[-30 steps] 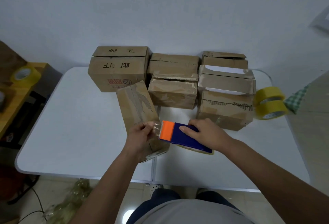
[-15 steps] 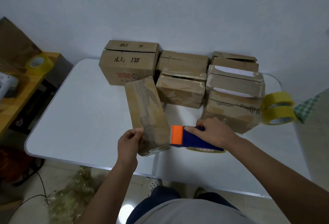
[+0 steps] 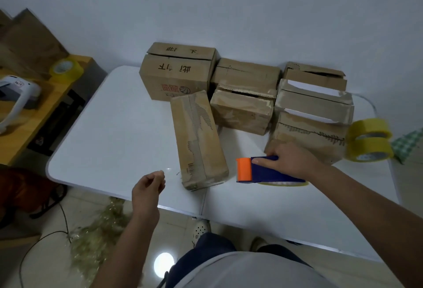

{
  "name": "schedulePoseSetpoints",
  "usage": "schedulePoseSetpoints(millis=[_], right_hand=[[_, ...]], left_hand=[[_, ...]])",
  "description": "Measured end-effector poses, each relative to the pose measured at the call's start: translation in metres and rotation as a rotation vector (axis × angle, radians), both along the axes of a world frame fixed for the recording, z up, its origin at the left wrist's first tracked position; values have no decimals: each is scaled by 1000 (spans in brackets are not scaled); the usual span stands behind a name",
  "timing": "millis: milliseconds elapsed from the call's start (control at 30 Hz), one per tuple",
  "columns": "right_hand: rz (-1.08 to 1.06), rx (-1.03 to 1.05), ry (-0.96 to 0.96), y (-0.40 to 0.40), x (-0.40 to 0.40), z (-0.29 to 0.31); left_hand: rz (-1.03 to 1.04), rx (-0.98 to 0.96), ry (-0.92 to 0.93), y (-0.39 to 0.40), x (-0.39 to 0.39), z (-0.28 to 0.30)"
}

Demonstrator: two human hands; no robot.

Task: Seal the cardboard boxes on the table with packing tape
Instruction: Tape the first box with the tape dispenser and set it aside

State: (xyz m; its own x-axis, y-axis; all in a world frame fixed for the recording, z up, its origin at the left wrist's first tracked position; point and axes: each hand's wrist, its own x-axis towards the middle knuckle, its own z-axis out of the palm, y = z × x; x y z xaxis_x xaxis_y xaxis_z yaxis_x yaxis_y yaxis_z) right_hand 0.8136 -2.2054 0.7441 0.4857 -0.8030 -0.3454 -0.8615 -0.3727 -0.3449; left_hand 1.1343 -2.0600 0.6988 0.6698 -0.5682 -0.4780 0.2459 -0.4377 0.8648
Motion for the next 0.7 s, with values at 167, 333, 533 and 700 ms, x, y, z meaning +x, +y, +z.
schedulePoseSetpoints(millis=[167,333,533,700], right_hand=[[53,-67,78,-15,1,-1],[102,-63,113,-20,2,-4],[154,-89,157,-22,9,-3],[174,-82,167,-28,9,-5]], left_hand=[[86,-22,77,12,-18,-8],[171,-15,119,16,-32,-15],[205,33,125,17,-39,-20],[198,41,103,14,-45,-20]])
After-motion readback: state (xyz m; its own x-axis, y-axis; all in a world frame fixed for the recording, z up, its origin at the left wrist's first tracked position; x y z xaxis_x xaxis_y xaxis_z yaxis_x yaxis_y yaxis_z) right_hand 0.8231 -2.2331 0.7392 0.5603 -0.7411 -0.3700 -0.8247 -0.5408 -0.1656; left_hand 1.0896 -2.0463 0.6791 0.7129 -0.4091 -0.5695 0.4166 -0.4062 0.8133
